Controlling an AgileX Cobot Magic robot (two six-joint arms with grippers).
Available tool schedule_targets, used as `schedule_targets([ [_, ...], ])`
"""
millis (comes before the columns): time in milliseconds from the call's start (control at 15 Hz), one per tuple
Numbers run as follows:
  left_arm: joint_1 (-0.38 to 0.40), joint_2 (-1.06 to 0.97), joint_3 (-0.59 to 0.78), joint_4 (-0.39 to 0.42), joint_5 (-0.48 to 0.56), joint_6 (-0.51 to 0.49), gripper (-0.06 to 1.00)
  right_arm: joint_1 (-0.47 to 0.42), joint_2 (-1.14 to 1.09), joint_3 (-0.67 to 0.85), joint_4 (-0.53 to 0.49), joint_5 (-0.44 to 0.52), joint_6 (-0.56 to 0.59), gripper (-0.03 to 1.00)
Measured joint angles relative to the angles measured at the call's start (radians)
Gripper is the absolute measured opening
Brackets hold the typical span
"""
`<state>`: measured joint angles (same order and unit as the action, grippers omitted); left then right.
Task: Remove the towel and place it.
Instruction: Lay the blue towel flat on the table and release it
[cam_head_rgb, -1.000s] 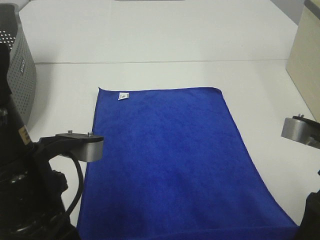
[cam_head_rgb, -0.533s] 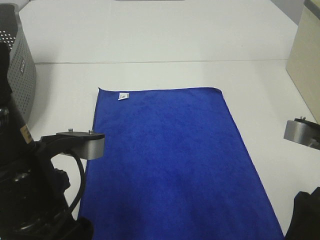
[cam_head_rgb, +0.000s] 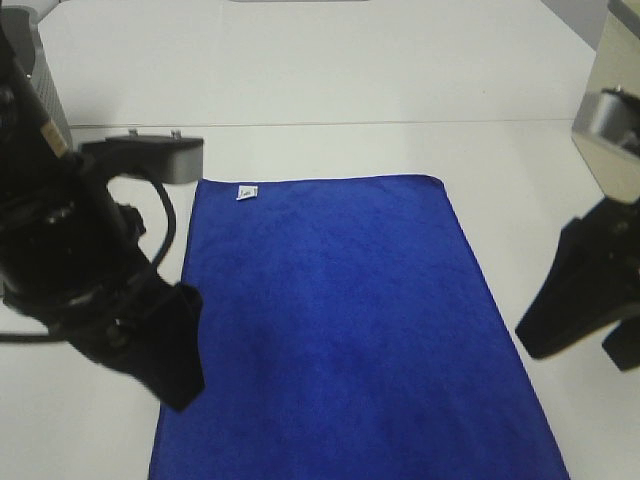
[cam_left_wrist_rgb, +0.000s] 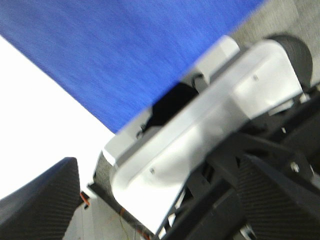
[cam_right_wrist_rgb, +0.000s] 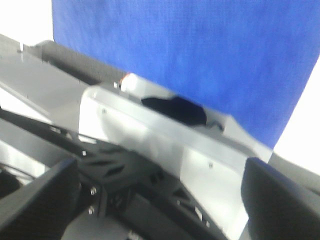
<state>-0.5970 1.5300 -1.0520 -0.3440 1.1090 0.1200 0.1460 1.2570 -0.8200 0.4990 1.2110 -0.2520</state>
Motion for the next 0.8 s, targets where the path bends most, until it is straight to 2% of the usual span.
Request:
schedule_targets([
  [333, 0.247, 0.062, -0.232, 0.036, -0.053, 0.007, 0.79, -0.004, 0.220, -0.344, -0.018, 0.005, -0.004, 0.85],
  [467, 0.286, 0.155, -0.372, 0.037, -0.045, 0.015, 0.79, -0.025, 0.379, -0.545, -0.009, 0.005, -0.005, 0.85],
  [533, 0.289, 0.204, -0.443, 0.038, -0.041, 0.015, 0.79, -0.057, 0.462, -0.661, 0.007, 0.004, -0.005, 0.85],
  [600, 0.289, 0.233, -0.470, 0.038, -0.040, 0.015, 0.79, -0.077, 0.501, -0.716, 0.020, 0.004, -0.005, 0.85],
  [667, 0.289, 0.312, -0.555, 0.038, -0.037, 0.004, 0.79, -0.131, 0.595, -0.853, 0.058, 0.000, -0.005, 0.85],
  [800, 0.289, 0.389, -0.628, 0.038, -0.041, -0.014, 0.79, -0.168, 0.689, -0.961, 0.091, -0.001, -0.007, 0.85],
])
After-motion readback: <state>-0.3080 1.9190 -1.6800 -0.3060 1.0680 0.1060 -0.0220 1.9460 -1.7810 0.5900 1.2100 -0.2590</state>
